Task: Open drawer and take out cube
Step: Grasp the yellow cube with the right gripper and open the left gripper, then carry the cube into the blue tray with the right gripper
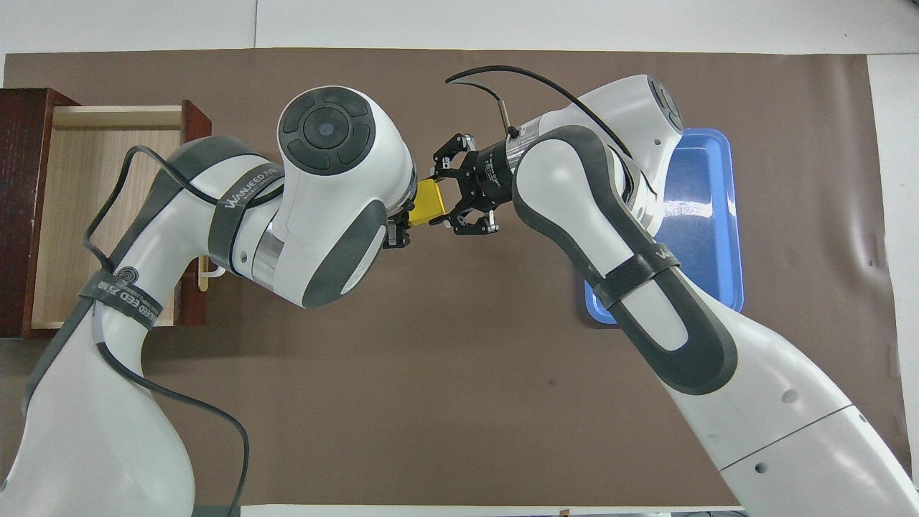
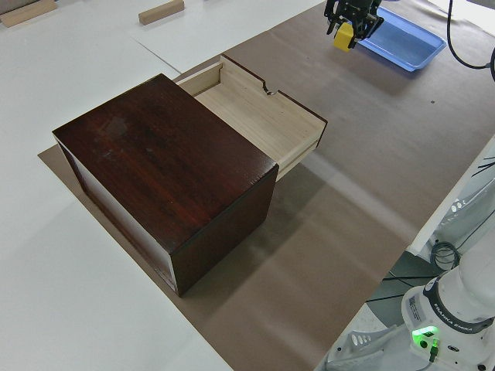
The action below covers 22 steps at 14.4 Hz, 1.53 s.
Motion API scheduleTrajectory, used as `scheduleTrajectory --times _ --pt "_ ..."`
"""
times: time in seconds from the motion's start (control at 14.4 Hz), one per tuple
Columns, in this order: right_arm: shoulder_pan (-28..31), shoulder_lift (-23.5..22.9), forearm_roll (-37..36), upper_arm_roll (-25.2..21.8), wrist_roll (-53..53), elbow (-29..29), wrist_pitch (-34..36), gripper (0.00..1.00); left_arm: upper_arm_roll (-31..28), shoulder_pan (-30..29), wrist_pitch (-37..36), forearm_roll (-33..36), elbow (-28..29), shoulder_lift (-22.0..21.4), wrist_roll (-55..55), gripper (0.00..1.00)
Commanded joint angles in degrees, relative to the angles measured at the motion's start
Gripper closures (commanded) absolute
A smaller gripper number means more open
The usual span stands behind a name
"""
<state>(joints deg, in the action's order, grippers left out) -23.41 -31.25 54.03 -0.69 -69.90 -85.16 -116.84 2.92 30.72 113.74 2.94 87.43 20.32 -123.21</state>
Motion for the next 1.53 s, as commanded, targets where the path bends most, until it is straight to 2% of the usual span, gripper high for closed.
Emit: scheduleTrajectory --times 0.0,0.14,0.42,0.63,0.97,1.25,1.39,1.46 --pt "0.74 1.37 0.55 0.16 1.87 -1.5 0.91 1.0 -0.63 0.13 -1.68 1.01 -1.3 0.08 -0.62 0.0" --pt "1.17 1.37 0.55 0.07 2.05 -1.5 1.08 1.0 -1.07 -0.57 -2.72 1.01 -1.21 -0.19 -0.54 0.0" --pt "6.17 1.37 0.63 0.07 4.24 -1.24 3.98 1.0 -1.07 -7.06 -5.09 1.1 1.34 -1.51 1.82 0.0" --pt "12.14 1.37 0.55 -0.01 5.47 -1.5 6.61 1.0 -1.33 -12.33 -8.61 1.1 2.13 -1.86 6.48 0.0" --pt "21.99 2.16 -2.87 -0.28 10.82 -3.52 13.82 1.0 -1.42 -17.27 -9.49 2.94 5.99 -3.7 10.35 0.0" --pt "29.9 4.79 -3.14 -0.37 15.83 -10.27 17.86 1.0 -1.42 -18.07 -12.57 4.61 7.93 -4.85 13.08 0.0" --pt "34.38 6.98 -3.58 -0.37 24.24 -16.59 18.31 1.0 -1.42 -18.15 -12.84 4.62 7.85 -4.85 14.14 0.0" --pt "35.36 7.69 -4.63 -0.45 25.07 -19.06 18.66 1.0 -1.42 -18.94 -12.93 4.62 7.84 -4.85 15.19 0.0"
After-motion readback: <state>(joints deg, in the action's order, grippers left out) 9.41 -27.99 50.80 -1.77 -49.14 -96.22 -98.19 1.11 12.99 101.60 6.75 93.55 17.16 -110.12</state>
